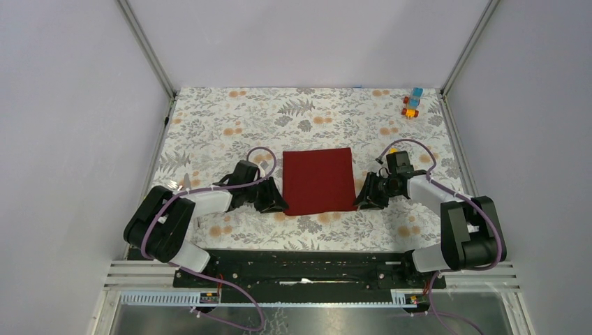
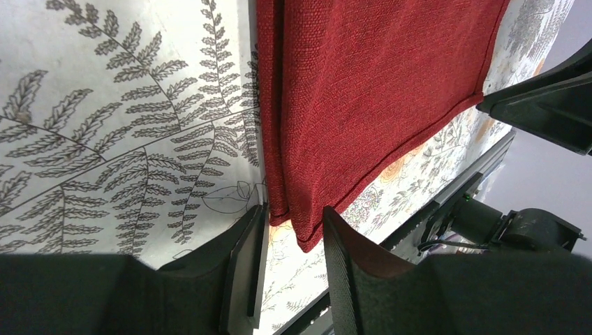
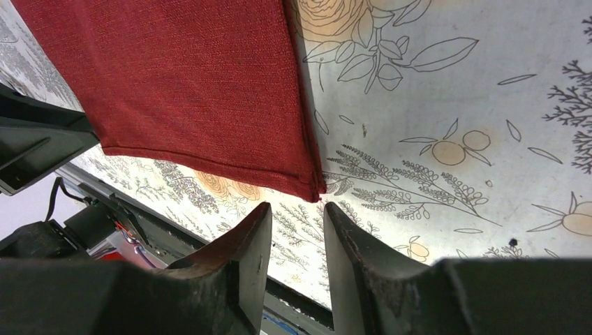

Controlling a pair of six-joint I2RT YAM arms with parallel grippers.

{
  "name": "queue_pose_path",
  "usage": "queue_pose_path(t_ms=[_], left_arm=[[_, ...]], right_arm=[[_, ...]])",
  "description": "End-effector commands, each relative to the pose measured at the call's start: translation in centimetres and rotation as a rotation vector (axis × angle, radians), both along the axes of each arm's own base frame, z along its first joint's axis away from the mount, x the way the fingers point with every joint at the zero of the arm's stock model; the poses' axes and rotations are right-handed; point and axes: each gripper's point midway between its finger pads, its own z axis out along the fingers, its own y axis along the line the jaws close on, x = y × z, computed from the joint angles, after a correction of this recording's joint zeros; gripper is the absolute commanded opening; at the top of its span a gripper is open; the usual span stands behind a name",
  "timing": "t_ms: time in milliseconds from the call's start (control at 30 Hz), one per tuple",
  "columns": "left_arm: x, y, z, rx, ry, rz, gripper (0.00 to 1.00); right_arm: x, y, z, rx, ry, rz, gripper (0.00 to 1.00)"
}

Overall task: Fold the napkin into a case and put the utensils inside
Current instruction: Smooth out the top corner of the square-folded napkin at the center of the board.

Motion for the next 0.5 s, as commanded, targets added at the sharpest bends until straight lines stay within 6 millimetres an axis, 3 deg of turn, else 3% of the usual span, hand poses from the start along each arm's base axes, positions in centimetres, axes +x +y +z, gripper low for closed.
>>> queue_pose_path(t_ms=[0,467], left_arm=[[-0.1,-0.1,-0.3,0.002,-0.023,-0.015,0.38],[-1.7,0.6,-2.0,0.056,0.005,-0.028,0.24]], right_arm=[[0.3,0.2,-0.2,0.016,-0.008,0.017,0.40],[0.6,0.5,-0.4,0.035,-0.006,0.033,0.32]])
